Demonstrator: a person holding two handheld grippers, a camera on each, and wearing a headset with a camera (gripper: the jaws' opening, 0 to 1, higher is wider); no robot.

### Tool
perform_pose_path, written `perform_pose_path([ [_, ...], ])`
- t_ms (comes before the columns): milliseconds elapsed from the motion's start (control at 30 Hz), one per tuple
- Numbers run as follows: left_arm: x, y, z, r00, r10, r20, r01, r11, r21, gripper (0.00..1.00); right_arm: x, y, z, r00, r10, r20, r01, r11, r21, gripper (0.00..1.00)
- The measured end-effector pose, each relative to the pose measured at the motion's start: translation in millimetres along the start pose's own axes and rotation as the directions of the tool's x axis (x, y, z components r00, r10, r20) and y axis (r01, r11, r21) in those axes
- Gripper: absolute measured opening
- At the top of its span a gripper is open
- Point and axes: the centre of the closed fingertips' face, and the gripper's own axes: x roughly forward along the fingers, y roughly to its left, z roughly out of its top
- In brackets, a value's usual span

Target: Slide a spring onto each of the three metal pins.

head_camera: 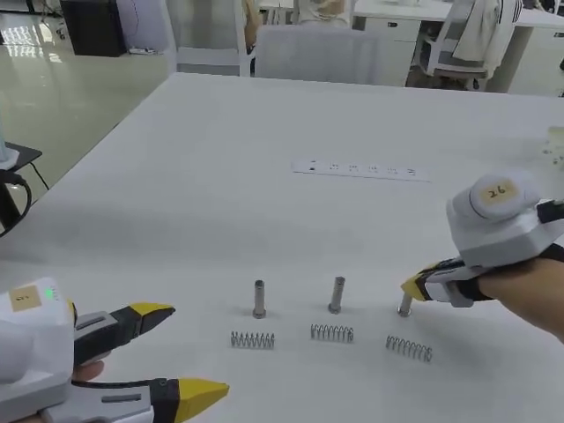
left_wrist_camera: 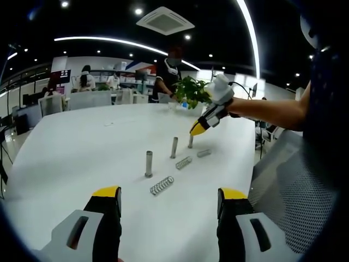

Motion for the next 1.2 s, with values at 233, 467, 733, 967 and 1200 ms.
perform_pose_path([
  [233,0.3,-1.3,-0.5,1.0000,-0.003,-0.003,0.003,1.000,0.002,0.68,-3.0,1.6,-3.4,1.0000,-0.003,-0.008,0.003,1.000,0.002,0.05],
  [467,0.5,-2.2,-1.4,1.0000,-0.006,-0.005,0.006,1.000,0.001,0.68,-3.9,2.8,-4.2,0.9999,0.001,-0.014,-0.001,1.000,0.005,0.06],
  [733,0.7,-2.0,-2.5,1.0000,-0.008,-0.006,0.008,1.000,-0.001,0.67,-3.7,4.2,-4.0,1.0000,0.003,-0.008,-0.003,1.000,-0.006,0.06],
  [967,1.0,-2.1,-2.3,0.9999,-0.012,-0.008,0.012,1.000,0.001,0.67,-5.2,4.9,-0.8,1.0000,0.000,0.003,0.000,1.000,-0.019,0.08],
  [1200,0.7,-2.0,-2.0,0.9999,-0.014,-0.006,0.014,1.000,0.002,0.68,-6.1,5.8,-1.7,1.0000,0.002,0.004,-0.002,1.000,-0.028,0.11],
])
